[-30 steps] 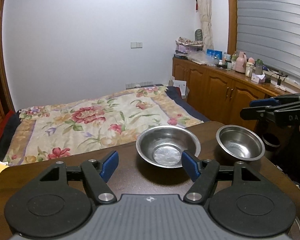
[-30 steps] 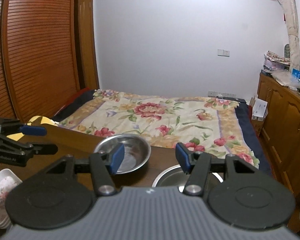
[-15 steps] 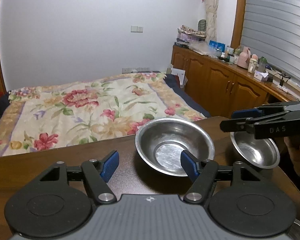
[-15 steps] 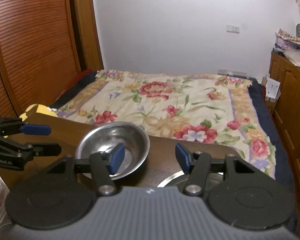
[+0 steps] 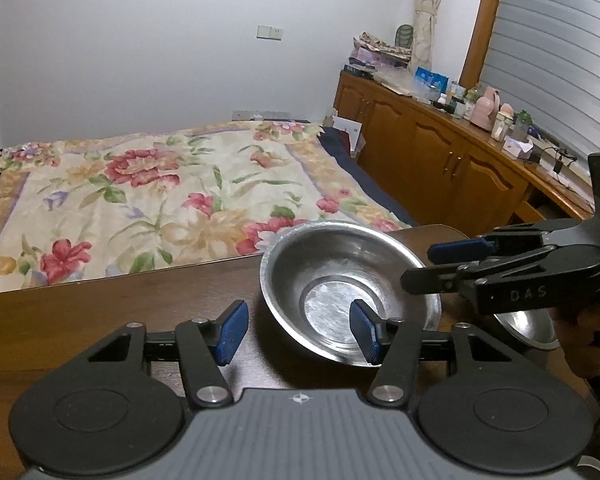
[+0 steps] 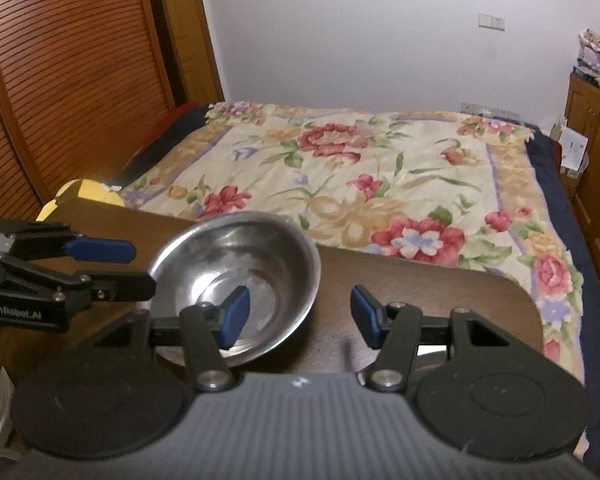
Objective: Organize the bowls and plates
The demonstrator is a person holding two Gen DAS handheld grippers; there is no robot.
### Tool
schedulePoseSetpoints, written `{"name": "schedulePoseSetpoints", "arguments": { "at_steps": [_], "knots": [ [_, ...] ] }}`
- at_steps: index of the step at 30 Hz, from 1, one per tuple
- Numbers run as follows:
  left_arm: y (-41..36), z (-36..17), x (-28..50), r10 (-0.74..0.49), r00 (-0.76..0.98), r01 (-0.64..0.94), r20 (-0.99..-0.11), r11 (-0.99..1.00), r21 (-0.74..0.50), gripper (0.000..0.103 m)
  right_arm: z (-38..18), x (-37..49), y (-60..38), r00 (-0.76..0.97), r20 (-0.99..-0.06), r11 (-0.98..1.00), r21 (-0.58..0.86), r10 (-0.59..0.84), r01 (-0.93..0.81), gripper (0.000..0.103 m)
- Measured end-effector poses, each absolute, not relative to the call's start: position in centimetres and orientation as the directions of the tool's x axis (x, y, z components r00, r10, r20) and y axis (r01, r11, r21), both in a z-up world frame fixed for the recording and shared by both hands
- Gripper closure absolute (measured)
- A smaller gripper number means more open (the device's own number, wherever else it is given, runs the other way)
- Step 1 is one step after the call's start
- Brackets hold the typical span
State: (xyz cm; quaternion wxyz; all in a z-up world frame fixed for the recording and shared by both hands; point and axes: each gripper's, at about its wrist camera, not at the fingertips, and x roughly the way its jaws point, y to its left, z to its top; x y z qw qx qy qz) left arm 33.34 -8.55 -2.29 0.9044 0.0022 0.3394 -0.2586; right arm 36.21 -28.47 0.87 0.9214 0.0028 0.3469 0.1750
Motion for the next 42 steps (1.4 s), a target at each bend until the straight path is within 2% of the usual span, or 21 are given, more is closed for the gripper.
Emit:
{"name": "schedulePoseSetpoints", "arguments": {
  "at_steps": [6,10,18,22,25,27,28,30,33,42],
  "knots": [
    [-8.8,-2.7,33.9,-0.474,0.620,0.466,-0.625,0.864,-0.193,0.047,0.6,36.5,-28.0,0.682,-0.656,0.937,0.120,0.323,-0.328,0.046],
    [-8.7,-3.2,34.3,-0.478,0.602,0.453,-0.639,0.864,-0.220,0.051,0.2,36.9,-27.7,0.665,-0.672,0.935,0.124,0.325,-0.331,0.047],
    [-8.5,-3.4,34.5,-0.481,0.592,0.447,-0.647,0.864,-0.233,0.054,-0.1,37.2,-27.9,0.660,-0.673,0.937,0.159,0.333,-0.310,0.057],
    [-8.2,-3.9,34.7,-0.481,0.580,0.439,-0.658,0.865,-0.245,0.060,-0.3,37.4,-28.1,0.653,-0.676,0.936,0.187,0.342,-0.297,0.059],
    [-8.1,-4.0,34.9,-0.485,0.572,0.436,-0.661,0.863,-0.256,0.064,-0.4,37.5,-28.1,0.652,-0.676,0.936,0.190,0.344,-0.297,0.063],
    [-8.1,-4.0,34.9,-0.489,0.569,0.437,-0.662,0.861,-0.260,0.071,-0.4,37.5,-28.2,0.647,-0.675,0.932,0.206,0.356,-0.297,0.065],
    [-8.2,-3.9,34.9,-0.492,0.566,0.438,-0.662,0.859,-0.264,0.077,-0.3,37.6,-28.2,0.645,-0.674,0.931,0.211,0.359,-0.298,0.066],
    [-8.2,-3.8,34.8,-0.489,0.561,0.436,-0.668,0.861,-0.263,0.078,-0.3,37.6,-28.2,0.642,-0.674,0.929,0.216,0.365,-0.301,0.077],
    [-8.1,-3.3,34.5,-0.494,0.555,0.422,-0.669,0.861,-0.286,0.081,-0.3,37.5,-28.1,0.642,-0.679,0.932,0.208,0.356,-0.297,0.083],
    [-8.2,-0.1,32.3,-0.496,0.610,0.461,-0.617,0.856,-0.232,0.082,1.8,35.9,-27.8,0.677,-0.646,0.932,0.182,0.353,-0.313,0.083]
  ]
}}
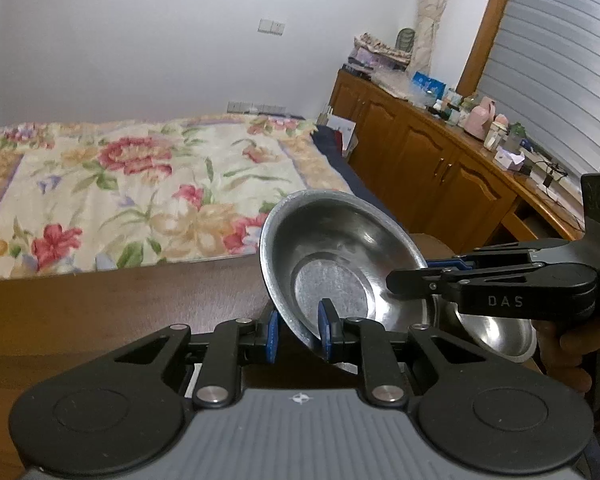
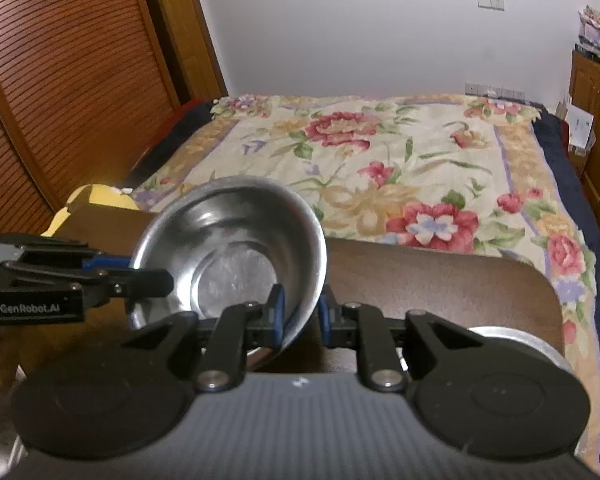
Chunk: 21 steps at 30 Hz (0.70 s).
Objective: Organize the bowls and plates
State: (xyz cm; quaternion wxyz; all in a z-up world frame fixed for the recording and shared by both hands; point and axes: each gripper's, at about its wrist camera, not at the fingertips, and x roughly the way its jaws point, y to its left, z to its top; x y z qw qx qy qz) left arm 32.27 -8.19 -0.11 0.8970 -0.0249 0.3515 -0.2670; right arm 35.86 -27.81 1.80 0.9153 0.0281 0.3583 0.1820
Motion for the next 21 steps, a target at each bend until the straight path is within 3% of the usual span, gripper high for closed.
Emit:
{"name": "schedulePoseSetpoints", "arguments": {
  "at_steps": [10,21],
  "knots": [
    [-7.8,2.4,29.8,-0.527,0.618,0.494,-0.584,0.838,-0.234,0.082,3.7,33.6,-28.3,0.695,-0.613,0.925,0.206,0.375,-0.318,0.083],
    [-7.9,5.5,25.1,-0.535,0.654,0.548,-0.535,0.822,-0.154,0.084,6.3,29.5,-28.8,0.732,-0.571,0.928,0.203,0.370,-0.311,0.084]
  ]
}}
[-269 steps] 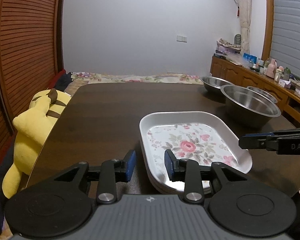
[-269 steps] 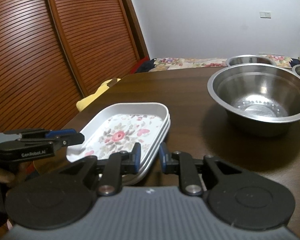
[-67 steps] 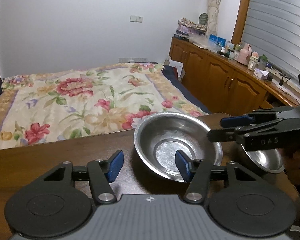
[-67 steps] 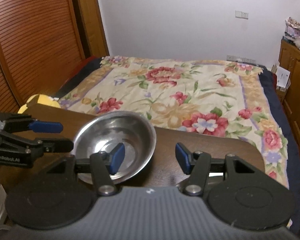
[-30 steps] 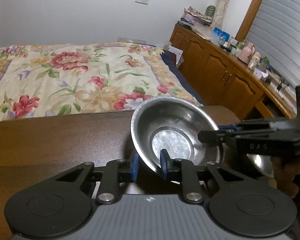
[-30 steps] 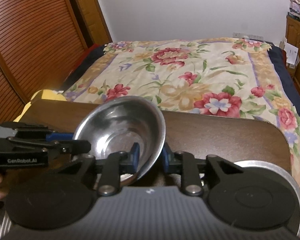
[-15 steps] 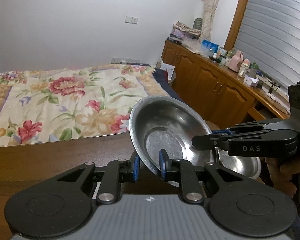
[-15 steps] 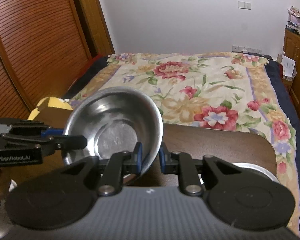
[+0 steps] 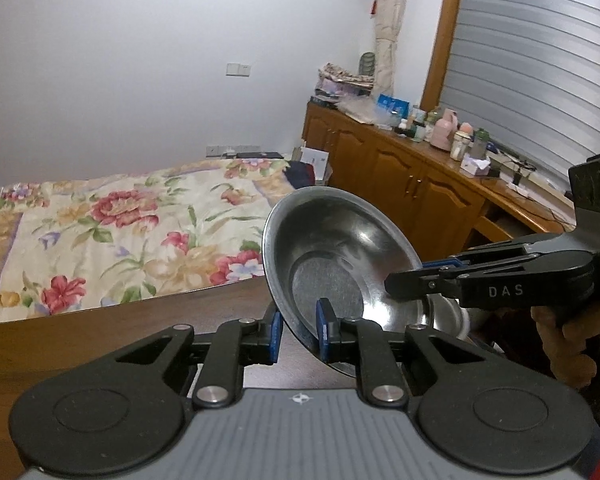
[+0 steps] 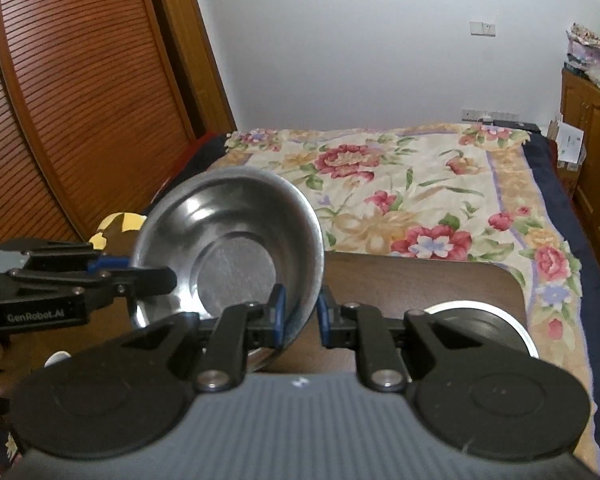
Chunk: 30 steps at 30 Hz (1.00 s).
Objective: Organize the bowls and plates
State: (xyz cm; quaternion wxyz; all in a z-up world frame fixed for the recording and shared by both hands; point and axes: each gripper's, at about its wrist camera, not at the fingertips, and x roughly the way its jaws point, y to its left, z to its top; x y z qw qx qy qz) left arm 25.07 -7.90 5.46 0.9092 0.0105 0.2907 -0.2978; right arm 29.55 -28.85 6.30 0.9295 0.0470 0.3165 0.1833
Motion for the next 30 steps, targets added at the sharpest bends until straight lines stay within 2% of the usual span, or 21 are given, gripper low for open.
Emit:
{"name": "schedulePoseSetpoints", "arguments": {
  "at_steps": [12,16,30],
  "knots": [
    [-6.8,6.8,20.8,-0.546,0.651,0.575,-0.527,0.808,-0.128,0.084,7.8,25.6,-28.8,0.756,-0.535,0.926,0.200,0.378,-0.321,0.087],
    [-6.6,6.8,19.8,-0.554,0.638,0.585,-0.535,0.800,-0.132,0.084,7.8,24.6,-28.5,0.764,-0.534,0.931,0.165,0.362,-0.326,0.087],
    [-6.2,5.4,16.3,-0.567,0.607,0.603,-0.556,0.785,-0.143,0.084,6.8,21.7,-28.7,0.745,-0.549,0.925,0.196,0.378,-0.325,0.088]
  ]
}}
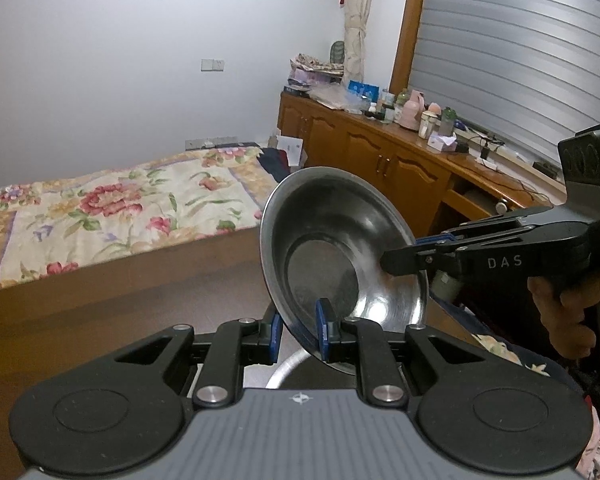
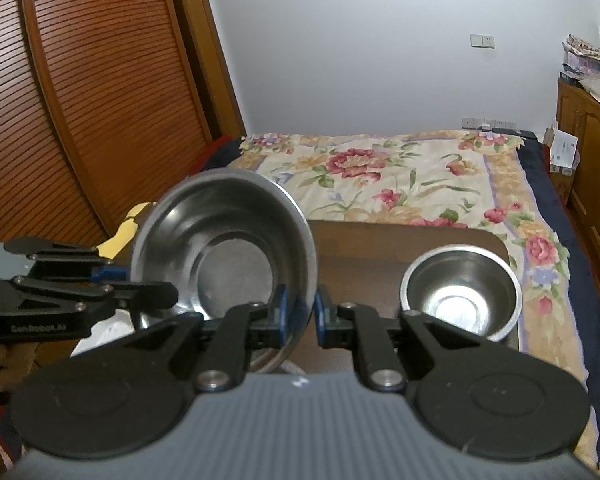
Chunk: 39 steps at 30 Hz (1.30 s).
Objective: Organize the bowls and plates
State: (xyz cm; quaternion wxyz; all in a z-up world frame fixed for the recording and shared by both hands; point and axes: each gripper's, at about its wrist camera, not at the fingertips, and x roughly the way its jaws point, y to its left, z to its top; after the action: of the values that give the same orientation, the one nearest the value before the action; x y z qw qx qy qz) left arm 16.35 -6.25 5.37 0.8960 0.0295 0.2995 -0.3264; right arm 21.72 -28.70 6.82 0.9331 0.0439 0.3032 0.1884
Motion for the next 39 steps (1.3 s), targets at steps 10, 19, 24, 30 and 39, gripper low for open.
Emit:
{"name": "schedulePoseSetpoints", "arguments": {
  "at_steps": [10,19,24,30,39],
  "knots": [
    [-6.5,1.9,13.1,-0.572,0.580,0.614,-0.581,0.775,-0.151,0.084,4.1,19.0,-29.0,0.718,-0.578,0.921,0.231,0.388,-0.313,0.088],
    [-6.8,-0.3,11.2,-0.561,0.566,0.625,-0.604,0.770,-0.130,0.083,1.7,16.7,-28.0,0.728,-0.591,0.936,0.172,0.348,-0.307,0.088],
    [-6.9,-1.2,11.3,-0.538,0.573,0.629,-0.618,0.772,-0.089,0.083,1.0,15.8,-27.9,0.734,-0.590,0.939,0.156,0.337,-0.305,0.088],
    [-7.3,-2.2,11.7,-0.511,0.580,0.628,-0.635,0.777,-0.051,0.083,0.0,16.1,-27.9,0.724,-0.603,0.941,0.167,0.334,-0.295,0.088],
    [-7.1,-3.0,12.2,-0.488,0.600,0.613,-0.634,0.790,-0.028,0.084,-0.5,15.8,-26.9,0.726,-0.613,0.941,0.088,0.310,-0.328,0.089]
  ]
}}
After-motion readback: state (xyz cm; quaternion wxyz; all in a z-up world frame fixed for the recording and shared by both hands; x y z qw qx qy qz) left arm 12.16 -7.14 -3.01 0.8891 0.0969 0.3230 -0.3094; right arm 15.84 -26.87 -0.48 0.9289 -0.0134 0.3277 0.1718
